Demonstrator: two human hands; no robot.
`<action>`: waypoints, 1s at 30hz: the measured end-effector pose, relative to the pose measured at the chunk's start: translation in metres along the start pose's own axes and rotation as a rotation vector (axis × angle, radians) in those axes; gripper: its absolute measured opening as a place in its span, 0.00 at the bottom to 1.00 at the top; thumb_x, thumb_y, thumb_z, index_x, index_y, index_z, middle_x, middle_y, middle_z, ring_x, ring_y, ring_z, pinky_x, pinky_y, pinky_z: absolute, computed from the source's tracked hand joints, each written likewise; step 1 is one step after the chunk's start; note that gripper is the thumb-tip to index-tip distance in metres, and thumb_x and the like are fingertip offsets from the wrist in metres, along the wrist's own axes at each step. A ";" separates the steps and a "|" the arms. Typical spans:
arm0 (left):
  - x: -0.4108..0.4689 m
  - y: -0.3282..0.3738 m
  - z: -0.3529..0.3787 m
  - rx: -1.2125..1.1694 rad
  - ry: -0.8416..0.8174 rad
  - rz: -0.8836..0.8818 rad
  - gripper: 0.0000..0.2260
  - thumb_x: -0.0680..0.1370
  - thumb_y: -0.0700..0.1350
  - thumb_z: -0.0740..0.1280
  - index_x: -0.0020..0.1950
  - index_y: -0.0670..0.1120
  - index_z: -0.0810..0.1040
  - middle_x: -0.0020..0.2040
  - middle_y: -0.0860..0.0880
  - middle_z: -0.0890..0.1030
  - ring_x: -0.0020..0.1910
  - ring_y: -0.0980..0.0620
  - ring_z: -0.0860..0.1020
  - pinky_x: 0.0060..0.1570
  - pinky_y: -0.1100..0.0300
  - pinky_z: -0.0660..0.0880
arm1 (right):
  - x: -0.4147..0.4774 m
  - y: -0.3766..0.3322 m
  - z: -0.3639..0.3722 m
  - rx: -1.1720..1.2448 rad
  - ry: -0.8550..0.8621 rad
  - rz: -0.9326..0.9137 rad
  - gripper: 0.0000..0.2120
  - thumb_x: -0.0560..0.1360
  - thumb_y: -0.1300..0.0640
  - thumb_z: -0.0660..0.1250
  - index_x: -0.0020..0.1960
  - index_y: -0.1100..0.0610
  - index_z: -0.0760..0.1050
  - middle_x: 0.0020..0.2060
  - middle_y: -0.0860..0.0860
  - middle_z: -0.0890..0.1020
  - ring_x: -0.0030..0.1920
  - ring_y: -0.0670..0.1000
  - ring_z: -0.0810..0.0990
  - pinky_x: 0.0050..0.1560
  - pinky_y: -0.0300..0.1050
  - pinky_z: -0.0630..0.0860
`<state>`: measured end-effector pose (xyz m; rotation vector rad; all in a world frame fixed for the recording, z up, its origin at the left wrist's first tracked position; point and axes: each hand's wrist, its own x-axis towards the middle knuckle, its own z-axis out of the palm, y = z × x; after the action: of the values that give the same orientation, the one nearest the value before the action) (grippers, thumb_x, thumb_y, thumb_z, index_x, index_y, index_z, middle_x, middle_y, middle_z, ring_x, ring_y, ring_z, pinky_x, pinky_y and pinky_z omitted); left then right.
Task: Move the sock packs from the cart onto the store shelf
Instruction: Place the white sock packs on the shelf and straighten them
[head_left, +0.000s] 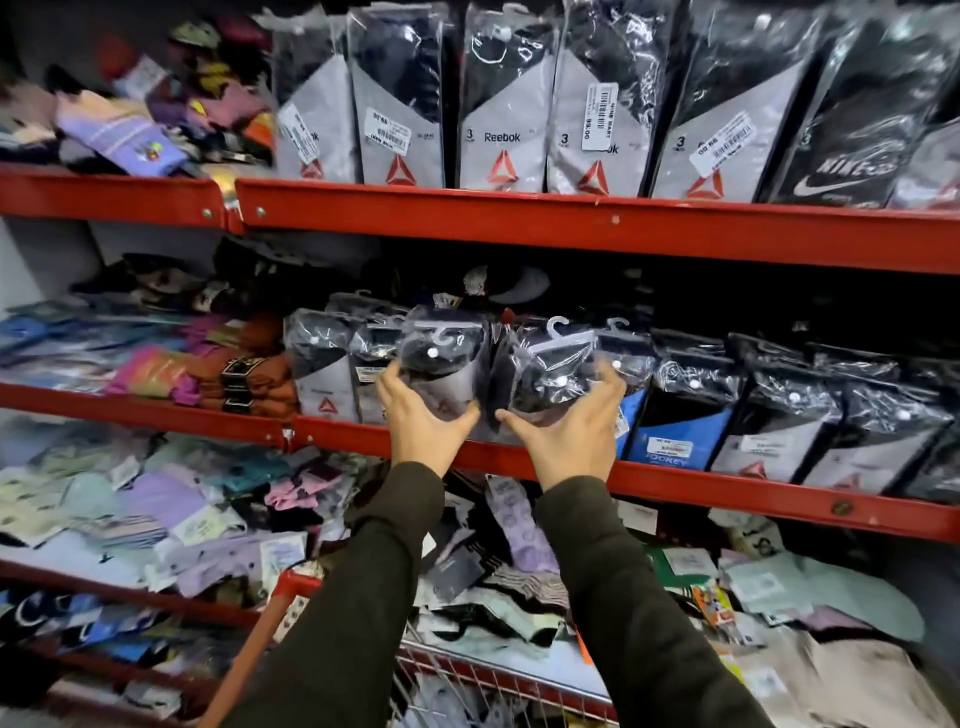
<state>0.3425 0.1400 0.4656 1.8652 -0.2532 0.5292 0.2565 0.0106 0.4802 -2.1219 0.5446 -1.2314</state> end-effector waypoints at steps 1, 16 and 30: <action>0.000 -0.002 0.004 0.003 -0.004 0.003 0.45 0.66 0.47 0.81 0.74 0.41 0.58 0.73 0.40 0.61 0.73 0.44 0.63 0.69 0.62 0.60 | -0.001 0.001 0.005 -0.003 0.009 -0.002 0.53 0.59 0.41 0.83 0.71 0.61 0.59 0.68 0.56 0.67 0.67 0.55 0.72 0.64 0.44 0.72; -0.011 0.001 0.000 0.362 -0.047 0.068 0.44 0.70 0.46 0.80 0.78 0.42 0.58 0.74 0.43 0.62 0.69 0.42 0.74 0.65 0.54 0.74 | -0.012 0.004 0.021 0.133 -0.138 0.188 0.37 0.76 0.62 0.70 0.78 0.59 0.55 0.73 0.56 0.63 0.73 0.55 0.69 0.69 0.41 0.66; 0.057 0.045 -0.005 1.039 -0.456 0.507 0.47 0.72 0.36 0.74 0.82 0.41 0.46 0.81 0.42 0.54 0.82 0.43 0.51 0.81 0.48 0.49 | 0.055 -0.023 0.002 -0.780 -0.406 -0.519 0.44 0.75 0.59 0.69 0.80 0.64 0.44 0.80 0.61 0.52 0.81 0.62 0.47 0.79 0.60 0.38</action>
<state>0.3726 0.1332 0.5317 2.9583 -0.9000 0.6258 0.2855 -0.0061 0.5290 -3.2299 0.3179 -0.8438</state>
